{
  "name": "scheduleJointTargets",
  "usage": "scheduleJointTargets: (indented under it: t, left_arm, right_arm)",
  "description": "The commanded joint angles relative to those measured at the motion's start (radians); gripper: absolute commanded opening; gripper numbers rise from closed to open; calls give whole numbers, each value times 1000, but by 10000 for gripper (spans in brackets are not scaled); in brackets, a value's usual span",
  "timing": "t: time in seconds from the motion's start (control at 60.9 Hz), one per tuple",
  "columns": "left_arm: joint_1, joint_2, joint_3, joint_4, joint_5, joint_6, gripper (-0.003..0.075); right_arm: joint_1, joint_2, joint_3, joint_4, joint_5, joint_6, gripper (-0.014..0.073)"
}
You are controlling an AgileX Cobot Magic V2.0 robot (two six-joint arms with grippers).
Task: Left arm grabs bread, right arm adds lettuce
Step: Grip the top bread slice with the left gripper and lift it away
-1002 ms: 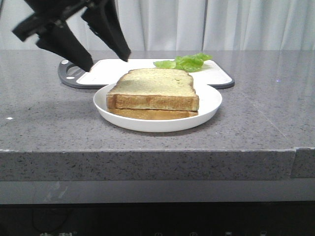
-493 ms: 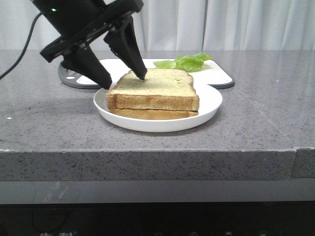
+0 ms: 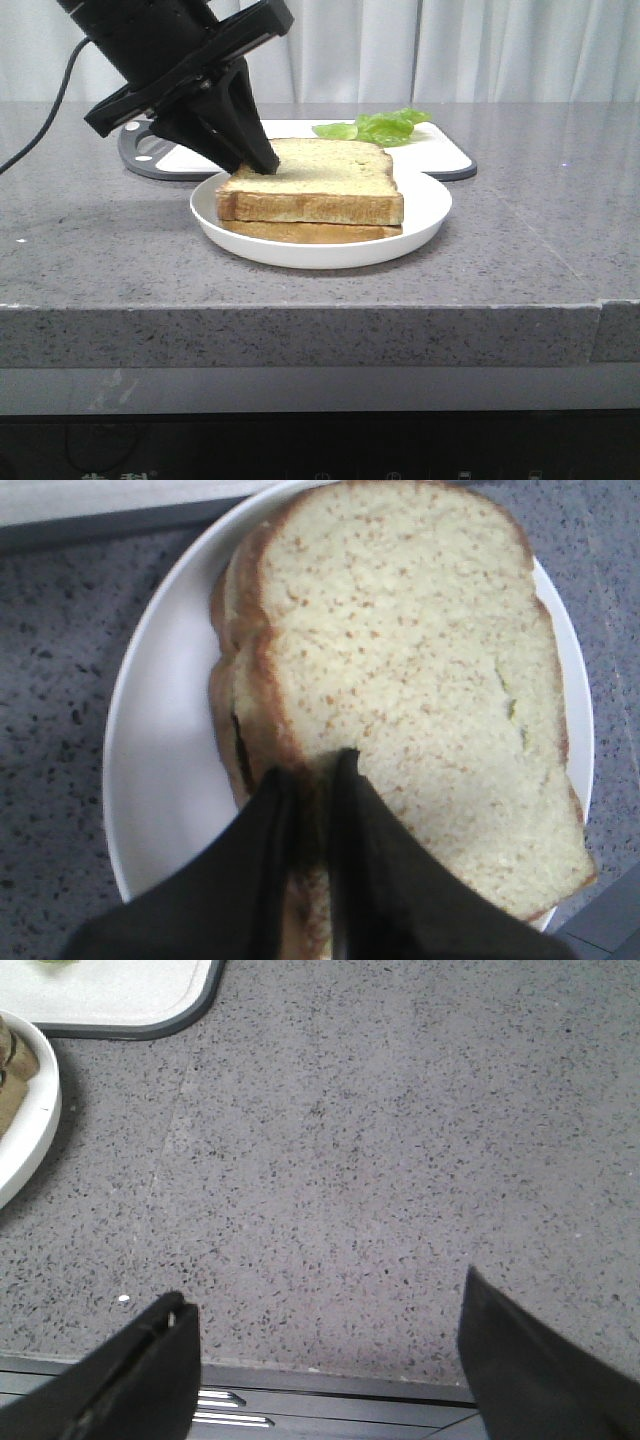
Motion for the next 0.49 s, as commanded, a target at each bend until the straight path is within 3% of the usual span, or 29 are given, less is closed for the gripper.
scheduleJointTargets:
  t: [0.0, 0.263, 0.476]
  left_arm:
    - [-7, -47, -30, -30, -4, 3, -20]
    - [-3, -101, -30, -33, 0, 3, -20]
    - [58, -241, -28, -31, 29, 3, -20]
  right_arm:
    - [-5, 5, -33, -8, -63, -5, 552]
    - [-5, 5, -33, -8, -64, -5, 552]
    - [-5, 5, -50, 2, -59, -5, 552]
